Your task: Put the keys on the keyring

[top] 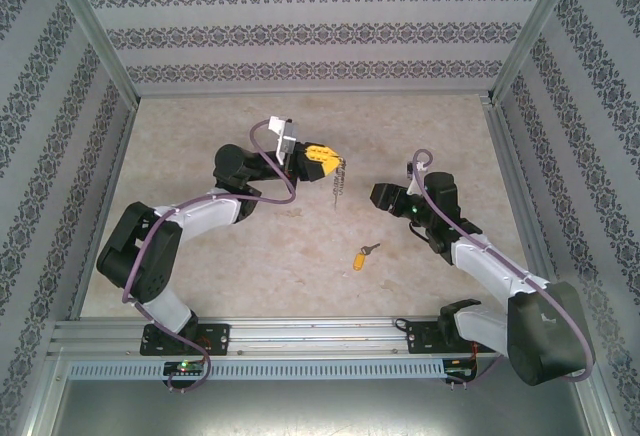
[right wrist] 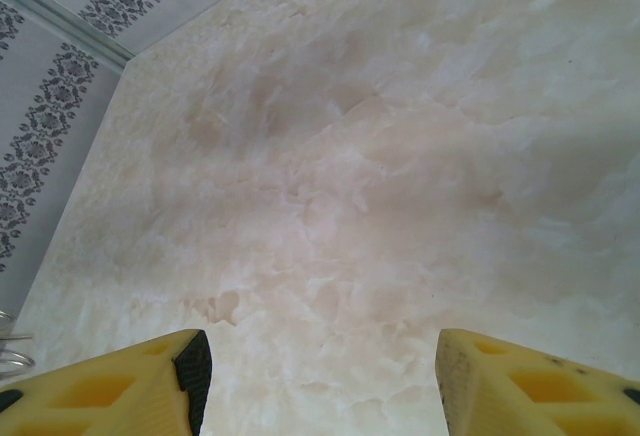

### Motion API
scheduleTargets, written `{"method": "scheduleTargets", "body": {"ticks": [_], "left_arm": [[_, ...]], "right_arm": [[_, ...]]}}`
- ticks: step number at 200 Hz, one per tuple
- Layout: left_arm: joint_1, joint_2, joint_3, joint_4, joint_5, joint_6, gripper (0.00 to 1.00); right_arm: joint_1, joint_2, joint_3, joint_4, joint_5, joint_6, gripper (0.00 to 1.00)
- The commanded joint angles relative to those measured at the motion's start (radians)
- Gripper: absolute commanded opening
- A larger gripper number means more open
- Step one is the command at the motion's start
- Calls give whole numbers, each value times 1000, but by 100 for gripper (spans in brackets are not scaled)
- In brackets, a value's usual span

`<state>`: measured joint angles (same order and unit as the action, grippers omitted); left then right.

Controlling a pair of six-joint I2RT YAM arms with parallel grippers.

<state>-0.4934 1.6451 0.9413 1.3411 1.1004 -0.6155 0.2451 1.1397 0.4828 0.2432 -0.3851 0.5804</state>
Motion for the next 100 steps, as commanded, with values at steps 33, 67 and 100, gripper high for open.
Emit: {"method": "scheduleTargets", "body": {"ticks": [33,67,100], "left_arm": [[-36,-27,73,84,-44,-163,0],[-37,-42,73,82,-85,-196,0],[-37,-45,76,82,-120,-227,0]], "right_arm": [[12,-4,35,23,10,-10,62],[13,6,42,22,6,-15,62],[16,21,44,23,2,-15,62]]}}
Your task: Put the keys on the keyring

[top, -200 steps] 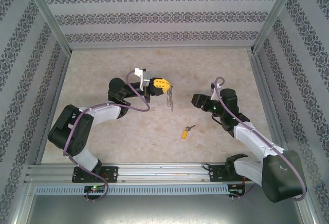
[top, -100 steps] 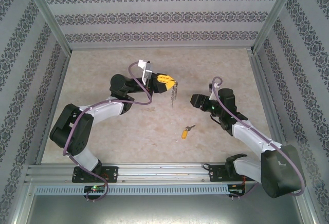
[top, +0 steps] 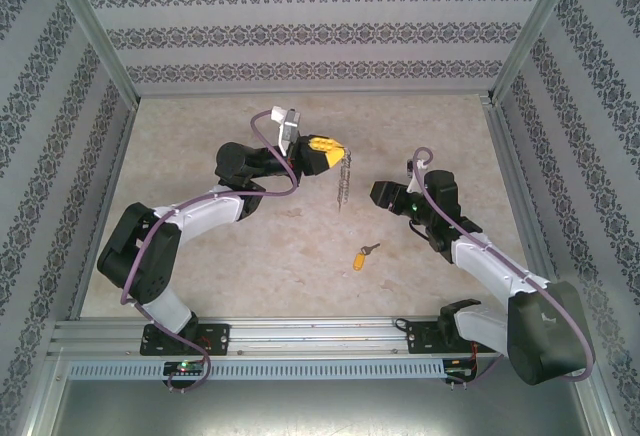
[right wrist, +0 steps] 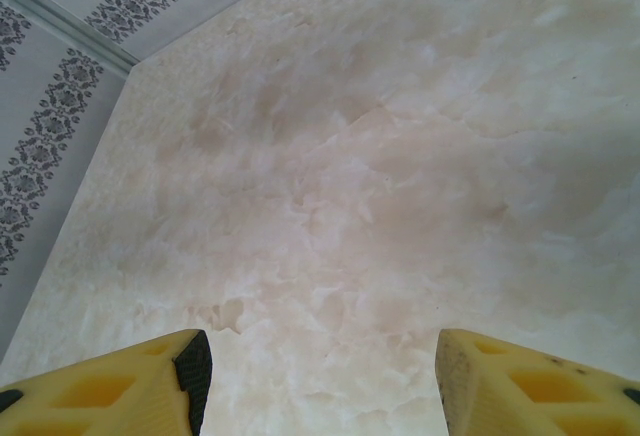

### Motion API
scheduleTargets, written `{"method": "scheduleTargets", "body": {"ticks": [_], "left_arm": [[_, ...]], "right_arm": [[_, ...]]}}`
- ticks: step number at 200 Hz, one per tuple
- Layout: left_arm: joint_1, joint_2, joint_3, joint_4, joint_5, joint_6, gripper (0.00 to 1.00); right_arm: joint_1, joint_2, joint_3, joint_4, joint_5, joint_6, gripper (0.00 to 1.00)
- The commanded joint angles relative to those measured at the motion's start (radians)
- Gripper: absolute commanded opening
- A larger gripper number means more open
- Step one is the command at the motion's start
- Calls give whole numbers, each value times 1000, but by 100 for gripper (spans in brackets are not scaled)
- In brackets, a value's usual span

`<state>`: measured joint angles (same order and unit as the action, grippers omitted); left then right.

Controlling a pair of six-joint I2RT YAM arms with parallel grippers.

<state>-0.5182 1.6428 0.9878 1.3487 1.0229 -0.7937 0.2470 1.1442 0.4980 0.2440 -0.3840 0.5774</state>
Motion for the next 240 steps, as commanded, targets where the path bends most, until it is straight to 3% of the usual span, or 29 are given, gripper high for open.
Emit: {"method": "scheduleTargets", "body": {"ticks": [1,35,65,163,216,240], "left_arm": [[-13,-43,30,75,-44,-49,0],[-13,-61,31,22,-51,-28,0],[-13,-100,22,-136,-20,93,0],[-12,-298,138,-1100,-29,658,0],[-12,-273,253,-1436,-71,829,0],[-12,-219,348,-1626,-65,929,0]], "right_arm": [[15,17,29,22,2,-12,62],[18,23,36,22,1,-13,62],[21,31,55,12,-3,-20,62],[43,-13,97,-22,8,-23,62],[46,-84,95,-70,2,-54,62],[44,-114,126,-96,-67,-131,62]]}}
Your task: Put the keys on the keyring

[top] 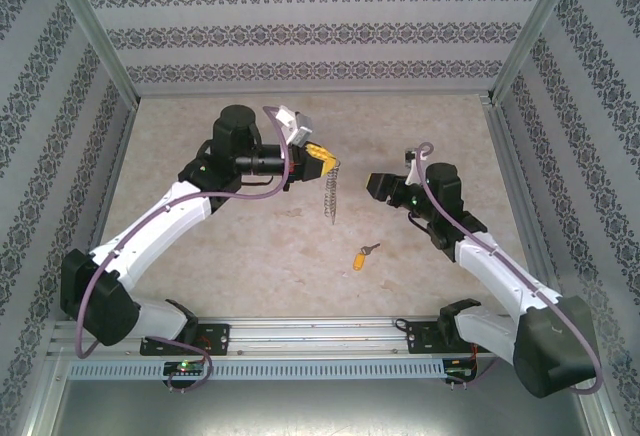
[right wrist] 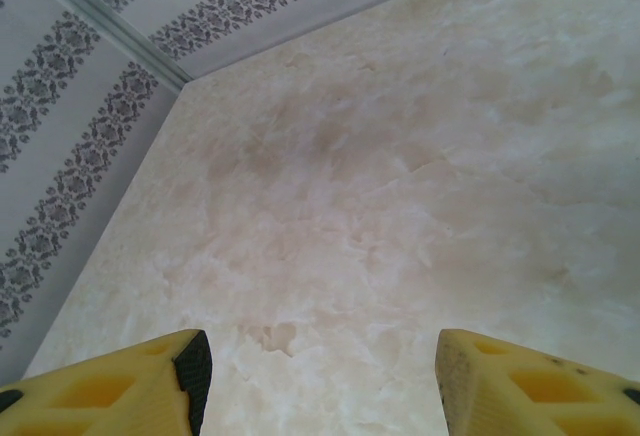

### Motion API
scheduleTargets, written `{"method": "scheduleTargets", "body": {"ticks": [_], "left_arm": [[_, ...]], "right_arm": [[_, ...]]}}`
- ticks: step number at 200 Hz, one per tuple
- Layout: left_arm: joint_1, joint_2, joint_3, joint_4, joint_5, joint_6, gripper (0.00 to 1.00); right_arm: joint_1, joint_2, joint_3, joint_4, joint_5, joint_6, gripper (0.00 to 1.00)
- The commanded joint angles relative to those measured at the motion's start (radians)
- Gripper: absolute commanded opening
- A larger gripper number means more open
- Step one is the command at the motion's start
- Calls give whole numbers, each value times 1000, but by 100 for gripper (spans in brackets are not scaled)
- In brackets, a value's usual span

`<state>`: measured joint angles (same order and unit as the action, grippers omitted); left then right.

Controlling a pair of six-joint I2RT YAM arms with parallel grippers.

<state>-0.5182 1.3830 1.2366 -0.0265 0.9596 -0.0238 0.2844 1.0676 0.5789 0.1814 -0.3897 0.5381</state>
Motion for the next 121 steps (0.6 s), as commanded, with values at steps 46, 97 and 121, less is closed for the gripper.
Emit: {"method": "scheduleTargets", "body": {"ticks": [46,97,121], "left_arm": [[-13,123,230,-489,2,292,0],[-11,153,249,-494,64,308,0],[-11,158,254,-491,93,305,0]], "right_arm": [[0,-72,81,13,-276,-226,59],[-33,-75,104,124,-505,-232,49],[-34,-62,120,168,-584,-206,46]]}}
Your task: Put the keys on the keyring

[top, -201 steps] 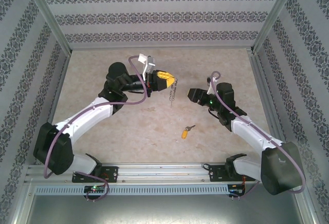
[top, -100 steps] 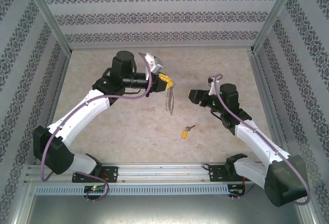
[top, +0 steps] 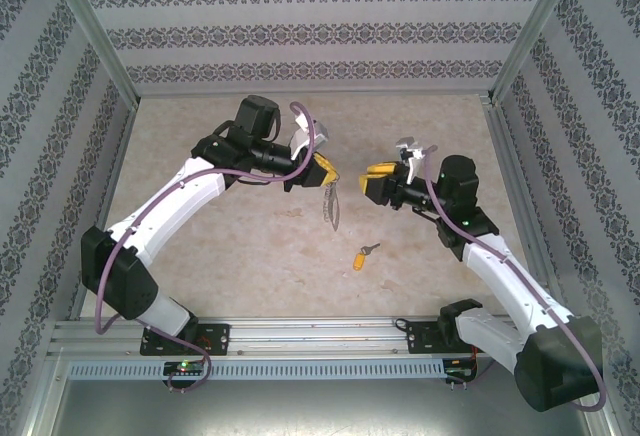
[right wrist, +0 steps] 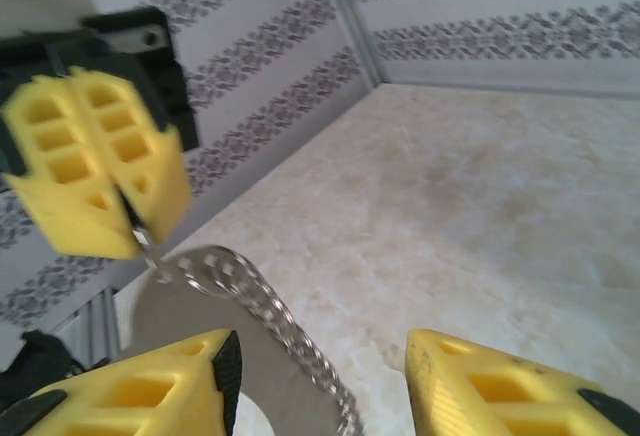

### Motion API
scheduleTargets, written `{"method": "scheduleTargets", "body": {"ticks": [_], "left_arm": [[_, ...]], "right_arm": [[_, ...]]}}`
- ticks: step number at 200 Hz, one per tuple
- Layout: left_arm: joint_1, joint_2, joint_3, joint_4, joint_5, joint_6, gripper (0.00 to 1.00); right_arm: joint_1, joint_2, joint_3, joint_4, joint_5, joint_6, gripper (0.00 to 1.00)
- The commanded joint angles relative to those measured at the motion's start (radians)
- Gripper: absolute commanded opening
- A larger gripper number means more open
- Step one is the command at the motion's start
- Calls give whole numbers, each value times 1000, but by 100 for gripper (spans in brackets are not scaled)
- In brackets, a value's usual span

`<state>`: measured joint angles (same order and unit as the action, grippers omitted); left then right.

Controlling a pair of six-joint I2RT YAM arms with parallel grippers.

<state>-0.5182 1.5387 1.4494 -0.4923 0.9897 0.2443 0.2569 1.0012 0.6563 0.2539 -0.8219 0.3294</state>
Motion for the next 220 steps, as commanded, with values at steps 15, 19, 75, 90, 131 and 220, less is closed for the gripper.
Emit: {"method": "scheduleTargets", "body": {"ticks": [15,19,75,90,131,220], "left_arm": [[-12,4,40,-23,73,35,0],[-11,5,41,-23,75,35,0],[-12,8,37,5,107,23,0],[-12,9,32,22,115,14,0],[-11,11,28,52,135,-8,0],[-11,19,16,84,155,-28,0]], "right_arm": [[-3,15,45,138,-192,29,45],[-4,19,46,153,-202,36,45],[47,67,73,212,-273,56,43],[63,77,76,211,-276,43,43],[86,104,75,224,-266,28,38],[106,159,106,269,-260,33,27]]}}
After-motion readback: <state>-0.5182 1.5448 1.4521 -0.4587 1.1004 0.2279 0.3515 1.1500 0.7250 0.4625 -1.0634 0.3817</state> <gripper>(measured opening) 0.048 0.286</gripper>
